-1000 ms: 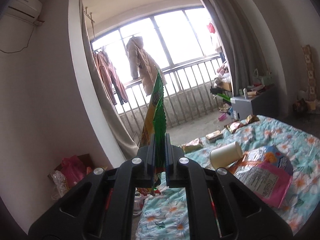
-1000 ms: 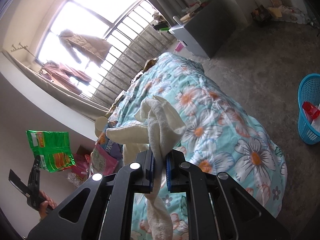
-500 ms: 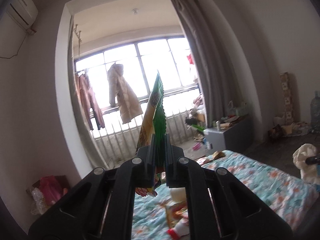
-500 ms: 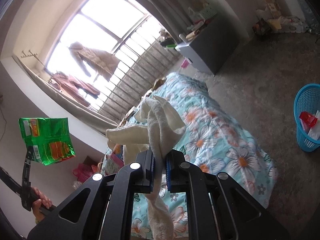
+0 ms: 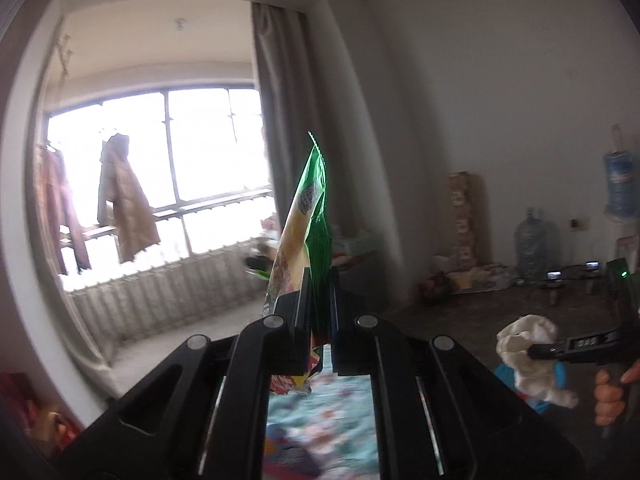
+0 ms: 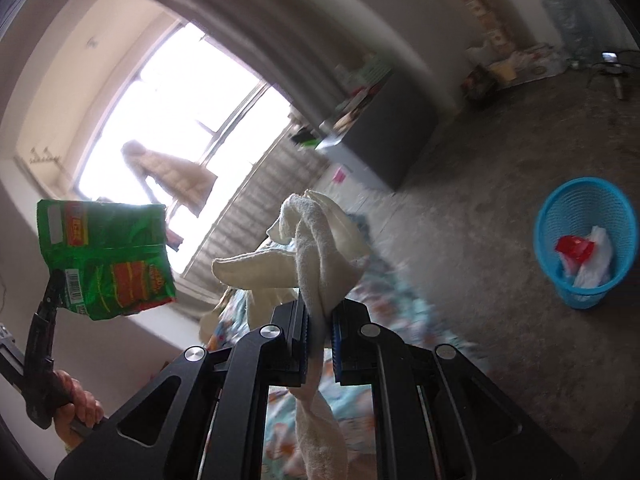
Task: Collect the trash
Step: 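Carry chip bag and white cloth over the wastebasket and open both tools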
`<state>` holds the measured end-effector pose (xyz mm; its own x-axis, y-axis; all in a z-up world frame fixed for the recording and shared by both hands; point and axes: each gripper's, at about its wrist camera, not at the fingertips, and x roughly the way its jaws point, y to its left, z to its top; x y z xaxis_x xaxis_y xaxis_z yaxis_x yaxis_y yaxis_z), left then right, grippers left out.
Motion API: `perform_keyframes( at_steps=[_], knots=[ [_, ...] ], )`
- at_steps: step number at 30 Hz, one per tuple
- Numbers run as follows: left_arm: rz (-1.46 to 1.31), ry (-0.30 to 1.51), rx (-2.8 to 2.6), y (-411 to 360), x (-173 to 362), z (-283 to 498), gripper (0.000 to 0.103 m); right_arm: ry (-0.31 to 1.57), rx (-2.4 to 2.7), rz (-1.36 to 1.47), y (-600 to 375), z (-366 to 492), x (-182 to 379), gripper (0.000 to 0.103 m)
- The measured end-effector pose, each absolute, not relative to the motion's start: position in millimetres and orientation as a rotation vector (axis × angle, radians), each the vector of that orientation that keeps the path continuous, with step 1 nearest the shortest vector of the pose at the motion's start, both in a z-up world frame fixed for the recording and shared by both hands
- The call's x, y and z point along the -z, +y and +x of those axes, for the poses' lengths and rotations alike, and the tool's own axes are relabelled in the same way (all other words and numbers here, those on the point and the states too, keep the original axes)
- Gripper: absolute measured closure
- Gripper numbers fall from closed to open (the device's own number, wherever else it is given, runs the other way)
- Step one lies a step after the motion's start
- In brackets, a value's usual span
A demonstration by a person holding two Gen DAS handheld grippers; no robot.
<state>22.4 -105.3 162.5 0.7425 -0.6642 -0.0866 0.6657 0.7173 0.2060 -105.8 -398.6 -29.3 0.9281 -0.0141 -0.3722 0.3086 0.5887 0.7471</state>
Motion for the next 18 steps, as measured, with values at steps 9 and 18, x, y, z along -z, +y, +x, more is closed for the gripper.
perform_keyframes(
  at_steps=[9,18],
  knots=[
    [0.162,0.293,1.080,-239.0,-125.4,46.2,0.098,0.257,0.499,0.974,-468.8,-182.8,54.8,0.094],
    [0.170,0.629,1.269,-399.6,-41.5,71.9,0.098,0.255,0.743,1.044,-524.7,-227.6,105.7,0.094]
  ],
)
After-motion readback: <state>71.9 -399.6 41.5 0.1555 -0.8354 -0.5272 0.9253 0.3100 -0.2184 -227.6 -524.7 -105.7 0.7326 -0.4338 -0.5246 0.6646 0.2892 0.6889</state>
